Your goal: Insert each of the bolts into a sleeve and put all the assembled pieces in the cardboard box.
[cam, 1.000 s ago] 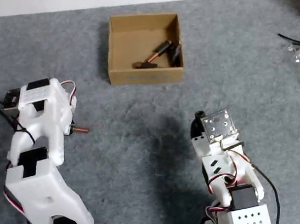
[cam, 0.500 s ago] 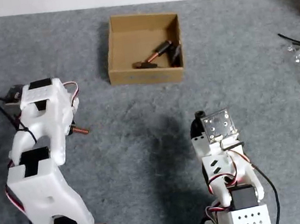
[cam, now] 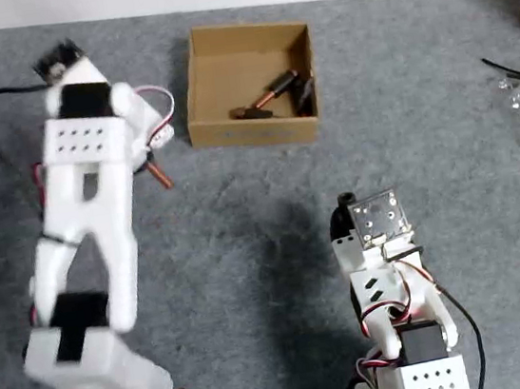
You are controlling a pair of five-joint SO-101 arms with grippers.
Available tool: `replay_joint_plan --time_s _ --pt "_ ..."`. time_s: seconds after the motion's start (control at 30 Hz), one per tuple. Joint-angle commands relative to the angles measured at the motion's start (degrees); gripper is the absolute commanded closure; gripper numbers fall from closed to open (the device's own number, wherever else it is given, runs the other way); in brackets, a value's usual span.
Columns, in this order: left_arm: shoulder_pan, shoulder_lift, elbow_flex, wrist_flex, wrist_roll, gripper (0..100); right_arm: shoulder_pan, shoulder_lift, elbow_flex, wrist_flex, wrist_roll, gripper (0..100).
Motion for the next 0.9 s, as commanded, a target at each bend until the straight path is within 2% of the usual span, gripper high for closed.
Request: replay_joint_plan --time_s 0.0,0.07,0.23,0.3,0.5,0.63,0.73,0.87 --pt "0.6 -13.0 -5.1 5.3 -0.7 100 0.6 -0.6 5.2 -2.3 0.5 99.3" --pt "0.6 -17.3 -5.0 7.6 -1.3 100 0.6 -0.6 5.2 -2.3 0.5 99.3" --pt "0.5 -27.4 -4.8 8.6 -11.5 100 0.7 -0.6 5.2 -2.3 0.5 99.3" --pt "0.5 -31.8 -2.6 8.7 -12.7 100 0.7 -0.6 5.2 -2.2 0.5 99.3" --pt "0.5 -48.7 13.7 8.7 -13.5 100 0.7 -0.6 5.4 -2.2 0.5 99.3" --pt "0.5 -60.3 25.6 8.4 -22.2 100 0.7 -0.6 5.4 -2.2 0.5 99.3" --pt "0.5 -68.5 34.2 3.3 -25.6 100 0.7 -0.6 5.4 -2.2 0.5 99.3" --pt "0.5 -79.0 46.5 -5.0 -26.5 100 0.7 -0.6 5.4 -2.2 0.5 99.3"
